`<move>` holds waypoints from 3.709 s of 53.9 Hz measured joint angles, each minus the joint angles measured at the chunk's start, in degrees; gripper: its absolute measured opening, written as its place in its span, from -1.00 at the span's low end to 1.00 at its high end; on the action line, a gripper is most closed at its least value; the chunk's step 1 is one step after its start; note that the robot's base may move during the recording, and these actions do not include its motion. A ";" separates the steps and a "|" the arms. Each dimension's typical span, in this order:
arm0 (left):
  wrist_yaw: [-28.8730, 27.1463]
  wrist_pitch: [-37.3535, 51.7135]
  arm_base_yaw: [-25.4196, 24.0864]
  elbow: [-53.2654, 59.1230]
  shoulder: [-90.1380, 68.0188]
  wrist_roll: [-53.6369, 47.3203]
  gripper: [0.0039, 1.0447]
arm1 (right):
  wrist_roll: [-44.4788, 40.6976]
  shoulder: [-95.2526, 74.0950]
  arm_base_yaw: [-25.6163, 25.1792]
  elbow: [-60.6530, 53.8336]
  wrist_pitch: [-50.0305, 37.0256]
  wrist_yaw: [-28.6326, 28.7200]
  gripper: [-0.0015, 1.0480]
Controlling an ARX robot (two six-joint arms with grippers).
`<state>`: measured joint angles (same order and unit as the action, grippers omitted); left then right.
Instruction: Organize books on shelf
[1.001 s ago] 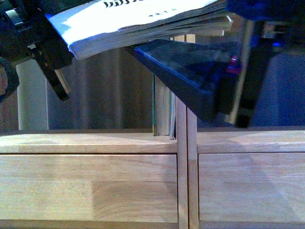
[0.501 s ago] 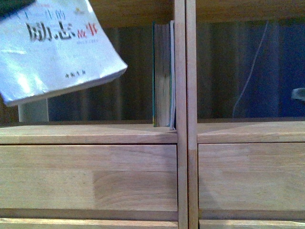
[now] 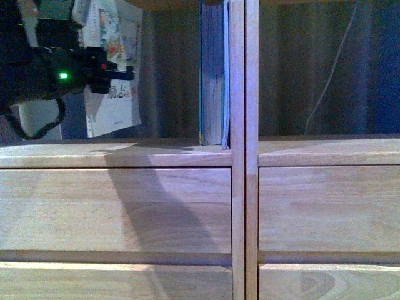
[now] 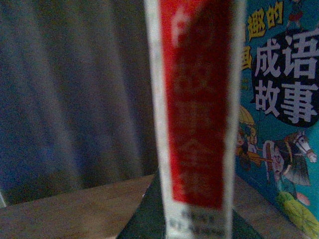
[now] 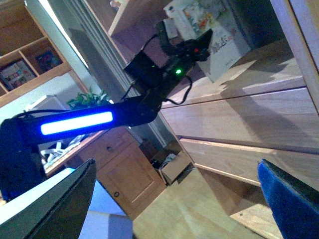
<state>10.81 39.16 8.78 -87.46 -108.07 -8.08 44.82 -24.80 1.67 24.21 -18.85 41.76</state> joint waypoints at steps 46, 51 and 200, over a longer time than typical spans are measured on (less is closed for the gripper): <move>-14.21 -15.69 12.44 -26.80 -19.45 -12.81 -0.49 | 1.92 6.58 0.37 -5.81 2.05 -0.46 0.86; -13.62 -15.39 12.50 -26.47 -19.43 -13.79 -0.18 | 1.88 6.58 2.01 -5.88 2.29 -1.73 0.86; -10.82 -20.06 -8.52 86.82 89.11 7.96 -0.95 | -44.48 24.39 -1.55 -23.39 18.99 -41.72 -0.94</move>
<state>-0.01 19.09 0.25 -0.64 -18.96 -0.12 0.34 -0.40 0.12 0.82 0.14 0.03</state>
